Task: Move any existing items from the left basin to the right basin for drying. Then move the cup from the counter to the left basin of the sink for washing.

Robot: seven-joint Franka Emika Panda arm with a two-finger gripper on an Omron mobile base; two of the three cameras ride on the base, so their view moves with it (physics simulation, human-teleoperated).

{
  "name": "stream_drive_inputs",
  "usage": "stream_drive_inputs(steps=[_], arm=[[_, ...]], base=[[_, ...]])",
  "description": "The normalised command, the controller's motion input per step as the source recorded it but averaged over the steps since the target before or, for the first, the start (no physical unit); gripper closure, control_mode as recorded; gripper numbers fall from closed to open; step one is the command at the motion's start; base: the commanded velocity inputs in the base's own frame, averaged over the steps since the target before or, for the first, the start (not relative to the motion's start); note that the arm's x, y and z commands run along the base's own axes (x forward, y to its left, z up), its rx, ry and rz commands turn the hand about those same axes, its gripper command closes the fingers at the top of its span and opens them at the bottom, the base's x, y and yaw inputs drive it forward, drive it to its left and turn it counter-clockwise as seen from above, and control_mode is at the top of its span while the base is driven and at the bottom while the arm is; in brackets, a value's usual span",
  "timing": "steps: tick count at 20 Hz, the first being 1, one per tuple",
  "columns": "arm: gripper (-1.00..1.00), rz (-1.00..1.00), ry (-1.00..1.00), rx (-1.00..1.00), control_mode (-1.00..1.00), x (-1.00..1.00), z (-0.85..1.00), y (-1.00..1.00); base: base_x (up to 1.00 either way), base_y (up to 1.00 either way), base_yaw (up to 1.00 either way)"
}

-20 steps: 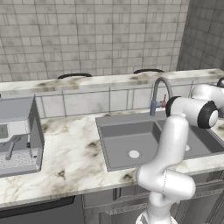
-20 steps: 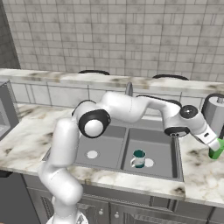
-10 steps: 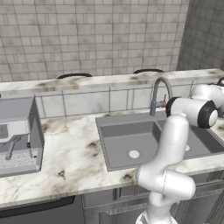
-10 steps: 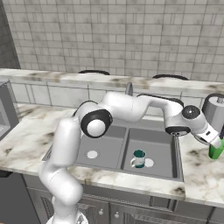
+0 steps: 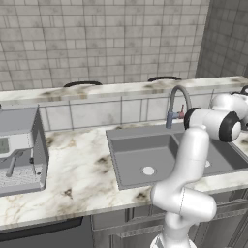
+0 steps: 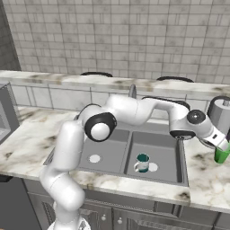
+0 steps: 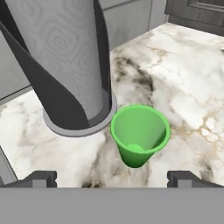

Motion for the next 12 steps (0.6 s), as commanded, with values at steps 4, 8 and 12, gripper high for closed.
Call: stream_drive_inputs(steps=[4,8,12], arm=[[-1.00,0.00,0.00,-0.03,-1.00,0.00,-0.07,-0.06],[-1.00,0.00,0.03,-0.01,-1.00,0.07,-0.05,-0.04],[-1.00,0.01,0.02,0.00,-1.00,0.07,0.00,-0.18]], base=[[0.00,0.00,0.00],[0.00,0.00,0.00],[0.00,0.00,0.00]])
